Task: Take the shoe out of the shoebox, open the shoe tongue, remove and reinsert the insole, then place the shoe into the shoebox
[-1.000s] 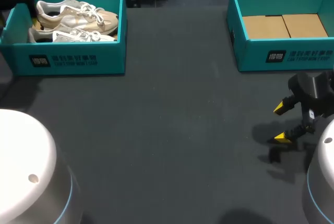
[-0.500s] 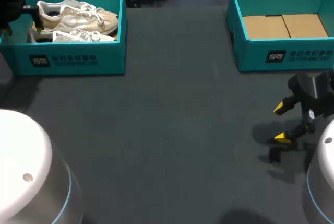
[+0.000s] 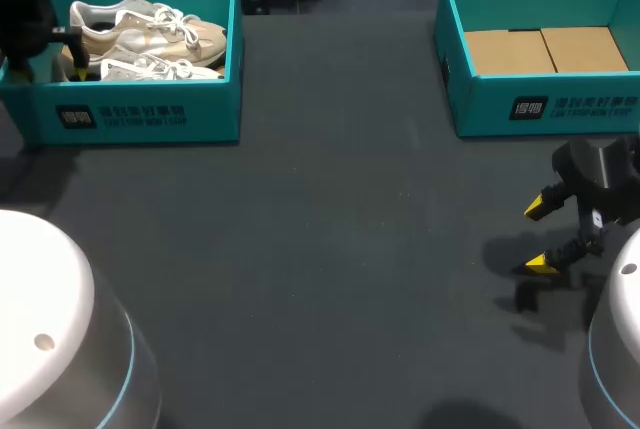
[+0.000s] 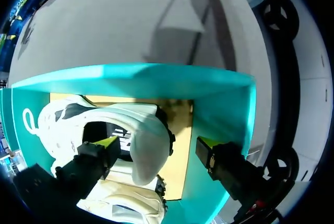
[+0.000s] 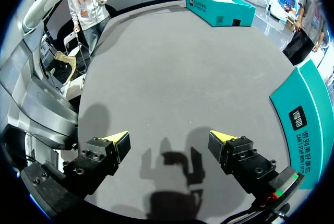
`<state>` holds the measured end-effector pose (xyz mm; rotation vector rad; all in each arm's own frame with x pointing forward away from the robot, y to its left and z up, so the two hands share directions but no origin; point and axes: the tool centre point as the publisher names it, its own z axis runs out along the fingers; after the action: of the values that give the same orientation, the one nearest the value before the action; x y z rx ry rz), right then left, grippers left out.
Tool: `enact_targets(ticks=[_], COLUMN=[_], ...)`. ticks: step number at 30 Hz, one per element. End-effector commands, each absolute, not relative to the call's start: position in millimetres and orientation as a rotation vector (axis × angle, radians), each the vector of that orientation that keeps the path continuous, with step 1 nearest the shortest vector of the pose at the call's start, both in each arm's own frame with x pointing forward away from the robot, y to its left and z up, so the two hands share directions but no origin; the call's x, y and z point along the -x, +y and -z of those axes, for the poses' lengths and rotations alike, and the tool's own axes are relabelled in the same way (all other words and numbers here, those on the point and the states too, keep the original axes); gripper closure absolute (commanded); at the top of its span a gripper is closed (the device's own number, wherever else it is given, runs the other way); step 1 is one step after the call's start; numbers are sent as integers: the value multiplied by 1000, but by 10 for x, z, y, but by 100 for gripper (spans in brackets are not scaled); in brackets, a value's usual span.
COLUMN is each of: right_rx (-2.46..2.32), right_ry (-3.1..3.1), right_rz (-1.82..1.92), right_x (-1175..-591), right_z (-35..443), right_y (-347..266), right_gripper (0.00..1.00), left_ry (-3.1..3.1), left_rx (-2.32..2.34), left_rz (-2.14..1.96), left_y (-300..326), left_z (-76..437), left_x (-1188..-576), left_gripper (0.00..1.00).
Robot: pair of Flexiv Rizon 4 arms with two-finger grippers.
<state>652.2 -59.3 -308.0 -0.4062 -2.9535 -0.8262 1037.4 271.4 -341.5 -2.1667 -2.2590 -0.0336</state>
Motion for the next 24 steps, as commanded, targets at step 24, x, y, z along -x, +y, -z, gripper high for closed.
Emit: enact_targets(ticks=[24], right_rx=[409], right_ry=[-2957], right_rz=[823], right_x=[-6502], right_z=[3072], right_y=[-594], right_gripper=[0], left_ry=[-2223], left_rx=[2140], left_rz=[114], left_y=[2652], left_z=[3659], left_x=[-10344], left_gripper=[39])
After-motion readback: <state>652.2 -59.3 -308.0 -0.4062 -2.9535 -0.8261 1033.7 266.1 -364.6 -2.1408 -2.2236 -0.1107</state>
